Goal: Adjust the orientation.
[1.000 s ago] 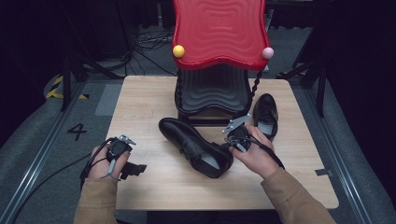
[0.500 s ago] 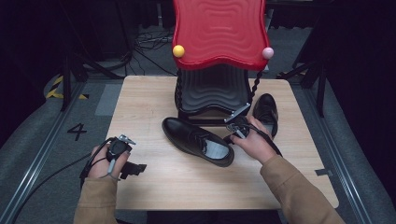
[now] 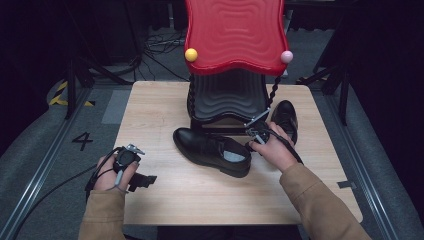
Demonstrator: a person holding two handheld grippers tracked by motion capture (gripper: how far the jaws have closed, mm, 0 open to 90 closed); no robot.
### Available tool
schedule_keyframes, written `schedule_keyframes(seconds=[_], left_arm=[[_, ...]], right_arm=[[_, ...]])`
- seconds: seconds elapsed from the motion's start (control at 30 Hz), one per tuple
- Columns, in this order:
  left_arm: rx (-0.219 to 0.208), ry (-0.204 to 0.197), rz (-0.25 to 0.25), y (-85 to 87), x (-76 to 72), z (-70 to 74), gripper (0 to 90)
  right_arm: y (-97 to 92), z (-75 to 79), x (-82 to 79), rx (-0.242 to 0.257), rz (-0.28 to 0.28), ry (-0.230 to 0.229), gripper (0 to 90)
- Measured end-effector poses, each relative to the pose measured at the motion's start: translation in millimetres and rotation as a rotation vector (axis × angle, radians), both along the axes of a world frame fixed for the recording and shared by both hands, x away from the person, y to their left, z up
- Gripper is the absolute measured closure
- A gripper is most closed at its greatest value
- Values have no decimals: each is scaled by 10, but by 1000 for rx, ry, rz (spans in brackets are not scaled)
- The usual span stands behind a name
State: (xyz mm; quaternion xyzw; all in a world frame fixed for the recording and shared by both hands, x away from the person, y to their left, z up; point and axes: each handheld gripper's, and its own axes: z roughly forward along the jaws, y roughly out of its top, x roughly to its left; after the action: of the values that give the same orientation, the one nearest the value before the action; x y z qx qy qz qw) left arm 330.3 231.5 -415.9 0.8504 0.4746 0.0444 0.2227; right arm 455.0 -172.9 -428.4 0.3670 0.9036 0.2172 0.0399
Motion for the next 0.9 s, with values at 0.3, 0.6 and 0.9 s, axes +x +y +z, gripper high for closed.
schedule_keyframes(seconds=[0.3, 0.6, 0.9], left_arm=[[-1, -1, -3, -5, 5, 3, 197], [-3, 3, -4, -17, 10, 8, 197], [-5, 6, -13, -14, 14, 4, 197]], right_arm=[[-58, 384, -179, 56, 19, -94, 704], [179, 631, -499, 26, 203, -71, 657], [455, 420, -531, -82, 363, 23, 626]])
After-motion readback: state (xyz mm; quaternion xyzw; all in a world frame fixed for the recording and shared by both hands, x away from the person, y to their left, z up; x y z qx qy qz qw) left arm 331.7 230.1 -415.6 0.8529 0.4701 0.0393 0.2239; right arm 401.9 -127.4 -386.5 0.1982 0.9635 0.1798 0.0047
